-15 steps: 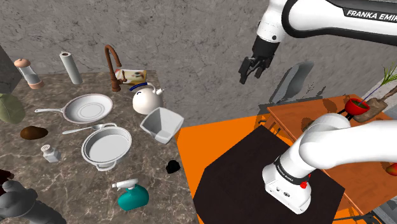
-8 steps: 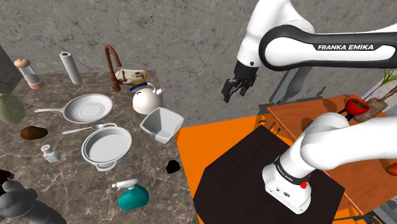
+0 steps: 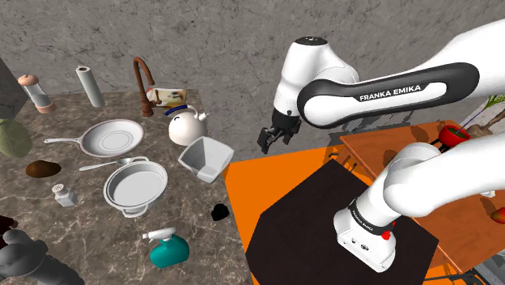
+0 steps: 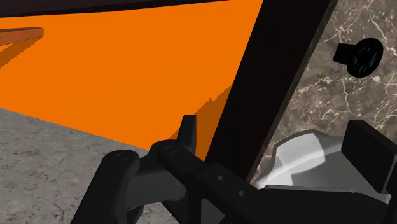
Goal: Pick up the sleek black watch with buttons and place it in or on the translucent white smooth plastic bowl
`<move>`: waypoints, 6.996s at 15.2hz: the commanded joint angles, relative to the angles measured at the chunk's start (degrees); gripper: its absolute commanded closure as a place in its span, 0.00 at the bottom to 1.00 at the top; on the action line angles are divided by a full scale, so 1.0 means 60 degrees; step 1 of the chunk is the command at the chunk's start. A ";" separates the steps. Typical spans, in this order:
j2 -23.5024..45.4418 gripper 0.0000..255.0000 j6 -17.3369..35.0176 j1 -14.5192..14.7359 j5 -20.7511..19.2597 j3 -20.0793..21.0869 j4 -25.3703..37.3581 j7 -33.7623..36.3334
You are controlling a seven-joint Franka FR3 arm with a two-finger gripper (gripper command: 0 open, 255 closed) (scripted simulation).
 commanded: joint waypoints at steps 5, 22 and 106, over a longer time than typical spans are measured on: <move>0.2047 0.00 0.2020 0.0017 -0.0083 0.1116 0.0032 0.1248; 0.9401 0.00 0.5164 0.1789 -0.6014 0.0631 0.3245 0.7805; 0.9186 1.00 0.0574 -0.0478 -0.4039 0.1040 0.7819 0.3438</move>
